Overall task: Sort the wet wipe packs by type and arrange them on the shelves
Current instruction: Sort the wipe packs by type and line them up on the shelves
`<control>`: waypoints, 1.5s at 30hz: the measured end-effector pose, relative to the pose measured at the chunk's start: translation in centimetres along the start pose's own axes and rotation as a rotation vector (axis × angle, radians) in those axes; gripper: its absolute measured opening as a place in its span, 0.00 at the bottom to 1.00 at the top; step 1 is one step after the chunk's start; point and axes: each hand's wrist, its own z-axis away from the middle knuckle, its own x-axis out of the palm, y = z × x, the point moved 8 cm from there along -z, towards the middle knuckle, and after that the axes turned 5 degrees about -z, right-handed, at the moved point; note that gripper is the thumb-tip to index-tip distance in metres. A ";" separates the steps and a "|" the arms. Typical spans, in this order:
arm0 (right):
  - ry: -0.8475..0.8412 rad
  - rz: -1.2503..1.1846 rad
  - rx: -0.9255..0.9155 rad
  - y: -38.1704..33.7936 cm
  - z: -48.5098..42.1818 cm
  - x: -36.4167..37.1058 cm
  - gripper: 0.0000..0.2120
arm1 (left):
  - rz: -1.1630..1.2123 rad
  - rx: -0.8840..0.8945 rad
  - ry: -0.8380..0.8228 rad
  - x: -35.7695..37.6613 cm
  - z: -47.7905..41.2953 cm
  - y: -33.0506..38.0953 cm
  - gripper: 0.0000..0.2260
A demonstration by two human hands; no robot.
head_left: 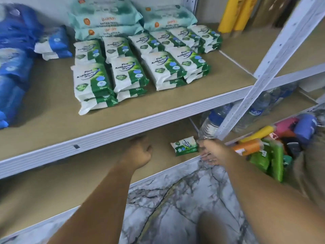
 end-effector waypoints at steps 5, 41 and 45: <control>0.028 -0.294 0.230 4.2 -7.5 4.8 0.21 | -0.093 -0.016 0.094 6.6 -3.1 -3.6 0.32; 0.158 -0.660 -0.205 4.1 3.3 7.3 0.09 | -0.011 -0.066 -0.041 4.4 5.4 -0.9 0.13; 0.121 -0.579 -0.333 2.7 10.2 4.8 0.05 | -0.014 0.006 0.019 0.4 11.1 2.6 0.16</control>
